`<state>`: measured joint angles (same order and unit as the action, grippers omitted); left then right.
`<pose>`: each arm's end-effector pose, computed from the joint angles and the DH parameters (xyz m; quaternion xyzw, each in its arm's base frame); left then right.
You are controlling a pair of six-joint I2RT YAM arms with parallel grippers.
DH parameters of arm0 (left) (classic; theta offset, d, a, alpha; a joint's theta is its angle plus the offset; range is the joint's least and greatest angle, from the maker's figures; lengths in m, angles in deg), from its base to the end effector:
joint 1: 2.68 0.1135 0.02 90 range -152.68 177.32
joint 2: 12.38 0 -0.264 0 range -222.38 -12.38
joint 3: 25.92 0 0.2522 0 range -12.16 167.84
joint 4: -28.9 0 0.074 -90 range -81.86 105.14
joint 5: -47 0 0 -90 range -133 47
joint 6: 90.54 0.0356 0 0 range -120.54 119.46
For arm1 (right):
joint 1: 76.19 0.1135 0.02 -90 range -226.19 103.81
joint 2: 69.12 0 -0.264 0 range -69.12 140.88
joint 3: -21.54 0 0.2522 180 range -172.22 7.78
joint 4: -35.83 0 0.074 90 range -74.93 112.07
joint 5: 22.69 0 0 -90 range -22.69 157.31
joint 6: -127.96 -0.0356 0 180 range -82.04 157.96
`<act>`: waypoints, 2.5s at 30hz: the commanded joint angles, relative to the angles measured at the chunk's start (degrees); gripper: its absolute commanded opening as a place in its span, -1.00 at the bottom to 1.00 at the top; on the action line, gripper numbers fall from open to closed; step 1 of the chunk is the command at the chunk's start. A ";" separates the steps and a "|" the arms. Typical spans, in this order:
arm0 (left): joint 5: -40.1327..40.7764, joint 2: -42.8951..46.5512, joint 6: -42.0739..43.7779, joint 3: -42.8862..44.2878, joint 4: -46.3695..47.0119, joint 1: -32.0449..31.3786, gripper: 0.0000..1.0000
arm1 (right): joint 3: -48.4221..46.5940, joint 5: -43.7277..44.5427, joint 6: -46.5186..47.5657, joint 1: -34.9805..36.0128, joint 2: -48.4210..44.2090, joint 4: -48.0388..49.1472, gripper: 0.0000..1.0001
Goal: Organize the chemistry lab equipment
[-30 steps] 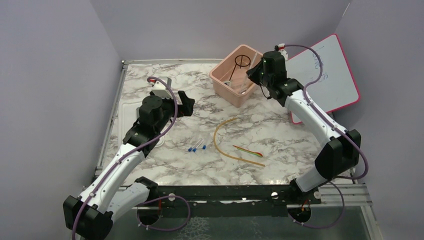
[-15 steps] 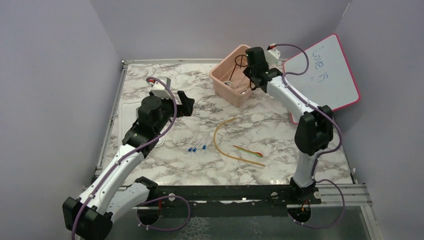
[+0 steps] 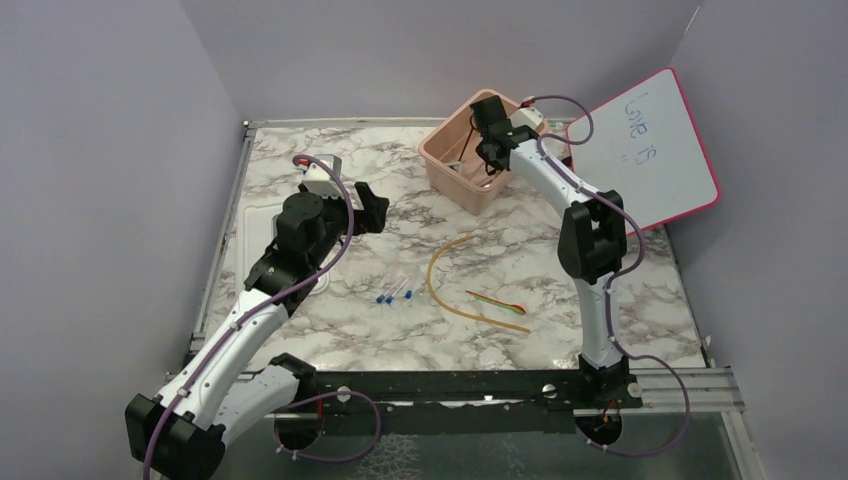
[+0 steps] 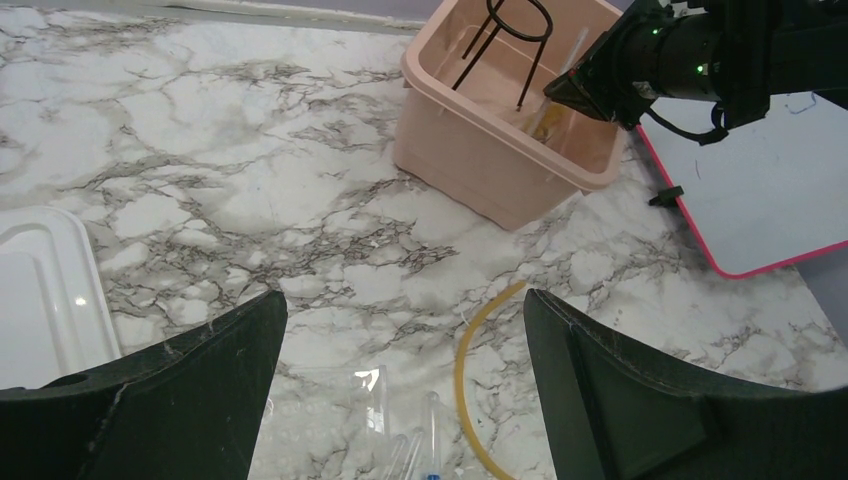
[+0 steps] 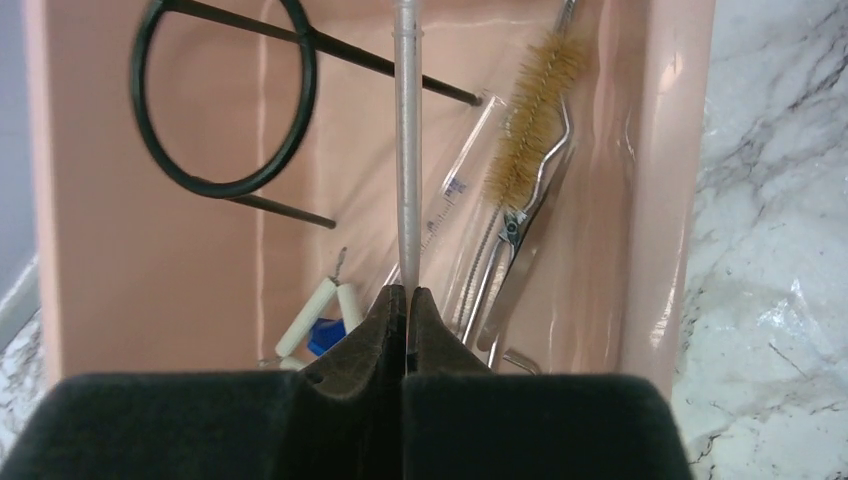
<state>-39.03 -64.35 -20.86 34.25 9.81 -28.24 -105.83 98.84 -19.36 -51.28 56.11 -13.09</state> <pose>0.1946 -0.0903 0.3367 0.0132 0.7708 -0.2235 0.5965 0.4575 0.1919 0.2625 0.3458 0.8313 0.0428 0.4331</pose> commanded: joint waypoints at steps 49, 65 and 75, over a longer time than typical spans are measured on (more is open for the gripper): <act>-16.03 -13.64 -10.84 -2.69 6.66 -6.23 0.49 | 71.09 -38.83 36.18 2.17 -56.90 10.72 0.04; -8.46 -19.57 -12.49 1.83 1.72 -7.44 0.38 | 69.05 -31.96 34.96 11.38 -43.95 6.23 0.05; -5.40 -15.82 -11.38 1.06 2.19 -7.48 0.38 | 65.20 -27.49 34.46 15.38 -36.13 3.82 0.04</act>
<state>-47.60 -83.04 -33.47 34.47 12.04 -35.70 -38.40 68.37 15.48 -37.58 16.92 -7.45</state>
